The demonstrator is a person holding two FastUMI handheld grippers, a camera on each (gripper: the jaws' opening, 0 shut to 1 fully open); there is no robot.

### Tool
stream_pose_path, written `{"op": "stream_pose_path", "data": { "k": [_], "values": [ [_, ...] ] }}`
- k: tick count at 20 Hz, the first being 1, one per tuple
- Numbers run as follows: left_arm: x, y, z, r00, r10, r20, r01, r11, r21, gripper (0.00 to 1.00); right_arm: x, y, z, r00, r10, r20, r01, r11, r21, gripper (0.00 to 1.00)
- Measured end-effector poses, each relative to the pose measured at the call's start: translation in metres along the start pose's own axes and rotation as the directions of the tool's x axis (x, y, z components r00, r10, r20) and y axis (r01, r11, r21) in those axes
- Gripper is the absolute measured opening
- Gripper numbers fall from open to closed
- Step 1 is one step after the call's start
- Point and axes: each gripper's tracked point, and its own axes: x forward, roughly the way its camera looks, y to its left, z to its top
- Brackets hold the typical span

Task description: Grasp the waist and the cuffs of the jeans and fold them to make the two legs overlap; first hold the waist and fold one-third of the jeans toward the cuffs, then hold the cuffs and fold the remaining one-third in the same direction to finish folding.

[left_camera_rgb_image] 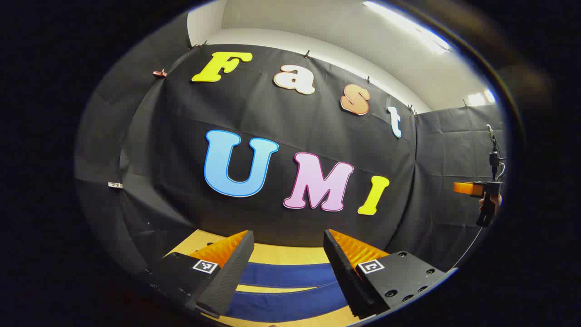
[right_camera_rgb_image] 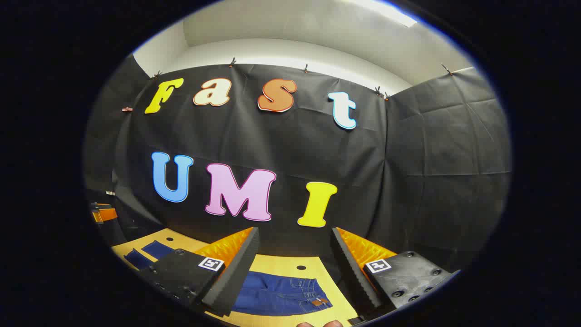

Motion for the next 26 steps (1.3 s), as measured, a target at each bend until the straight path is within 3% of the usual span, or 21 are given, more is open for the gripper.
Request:
{"op": "stream_pose_path", "data": {
  "k": [18,20,26],
  "values": [
    [-0.003,0.0,-0.002,1.0,-0.01,-0.024,0.01,1.0,0.016,0.96,-0.012,-0.024,-0.013,0.998,-0.064,-0.013,0.063,0.996,-0.059,0.97],
    [-0.005,-0.003,-0.004,0.999,-0.024,-0.028,0.024,0.999,0.029,0.96,-0.013,-0.024,-0.023,0.998,-0.052,-0.03,0.05,0.996,-0.077,1.0],
    [-0.014,0.005,-0.04,0.982,-0.114,-0.149,0.132,0.984,0.117,0.96,-0.002,-0.029,-0.065,0.994,0.036,-0.105,-0.05,0.99,-0.132,0.97]
  ]
}}
